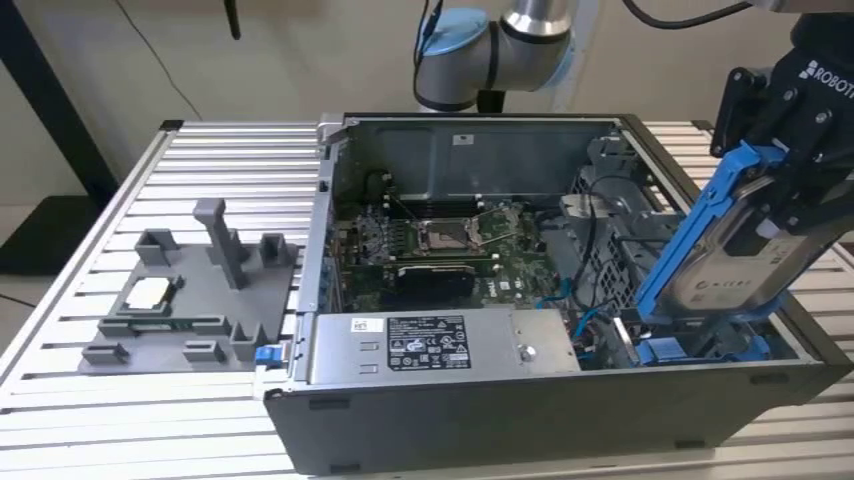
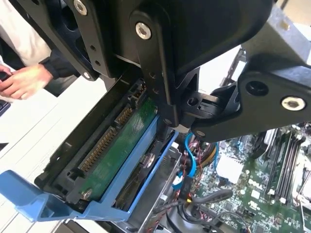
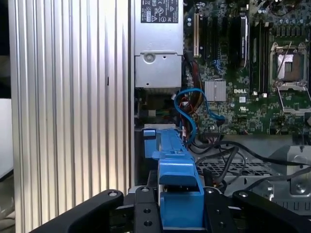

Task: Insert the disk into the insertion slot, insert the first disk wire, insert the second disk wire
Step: 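Insert the disk into the insertion slot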

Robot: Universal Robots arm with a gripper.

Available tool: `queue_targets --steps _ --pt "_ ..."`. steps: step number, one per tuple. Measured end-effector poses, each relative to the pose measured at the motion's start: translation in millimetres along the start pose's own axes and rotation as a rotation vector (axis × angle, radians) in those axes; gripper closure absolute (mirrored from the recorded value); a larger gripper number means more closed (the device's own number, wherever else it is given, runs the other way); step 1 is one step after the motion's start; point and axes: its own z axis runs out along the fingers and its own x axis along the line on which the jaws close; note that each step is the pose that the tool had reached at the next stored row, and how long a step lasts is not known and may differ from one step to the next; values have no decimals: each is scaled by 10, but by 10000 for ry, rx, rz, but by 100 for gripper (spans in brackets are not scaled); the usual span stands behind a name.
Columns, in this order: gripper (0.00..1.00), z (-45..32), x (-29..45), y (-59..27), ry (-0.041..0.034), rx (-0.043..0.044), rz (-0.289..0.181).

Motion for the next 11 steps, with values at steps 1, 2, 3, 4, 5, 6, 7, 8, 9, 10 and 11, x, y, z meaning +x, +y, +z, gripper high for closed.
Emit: queue_targets --steps 1,2,3,4,5,6,7,8,9,10,11 --pt "67 13 0 -4 -18 -1 -1" --pt "67 29 0 -8 -39 -1 -3" --pt "67 44 0 -12 -64 -1 -4" --pt "67 57 0 -14 -91 -2 -3" --pt "67 72 0 -15 -111 -2 -4" --pt "67 85 -1 -16 -113 -2 -4" --pt "67 97 -1 -16 -115 -1 -4" --pt "67 110 0 -17 -118 0 -5" --pt "67 120 -1 -18 -120 1 -5" --pt "67 130 -1 -18 -118 2 -5" --pt "67 140 -1 -19 -119 3 -5"
